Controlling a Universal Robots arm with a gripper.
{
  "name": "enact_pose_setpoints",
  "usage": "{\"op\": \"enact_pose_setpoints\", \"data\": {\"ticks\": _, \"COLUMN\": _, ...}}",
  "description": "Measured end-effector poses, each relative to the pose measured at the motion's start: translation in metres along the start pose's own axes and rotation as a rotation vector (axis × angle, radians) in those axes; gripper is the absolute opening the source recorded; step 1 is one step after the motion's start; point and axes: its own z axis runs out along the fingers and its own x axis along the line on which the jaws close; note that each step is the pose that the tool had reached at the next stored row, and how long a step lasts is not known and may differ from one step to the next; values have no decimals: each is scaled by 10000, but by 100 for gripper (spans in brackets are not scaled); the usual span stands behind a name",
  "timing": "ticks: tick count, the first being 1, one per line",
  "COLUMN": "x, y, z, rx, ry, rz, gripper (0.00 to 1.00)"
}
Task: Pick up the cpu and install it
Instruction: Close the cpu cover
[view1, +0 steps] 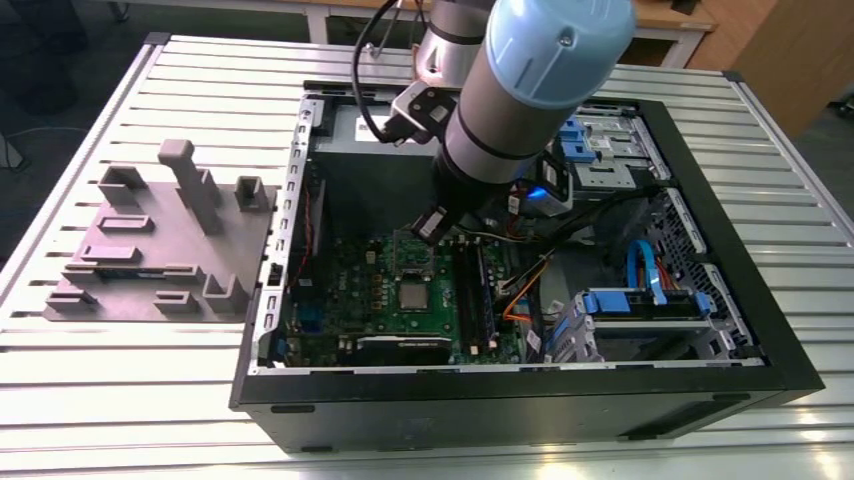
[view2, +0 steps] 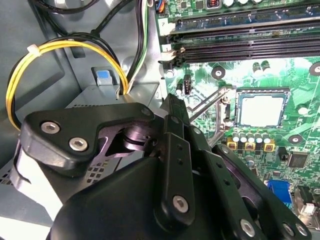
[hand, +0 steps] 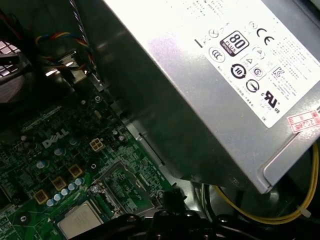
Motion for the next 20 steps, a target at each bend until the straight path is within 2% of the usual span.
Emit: {"op": "enact_pose_setpoints", "data": {"ticks": 20, "x": 0, "y": 38, "z": -89, "rx": 0, "ry": 0, "rz": 0, "gripper": 10}}
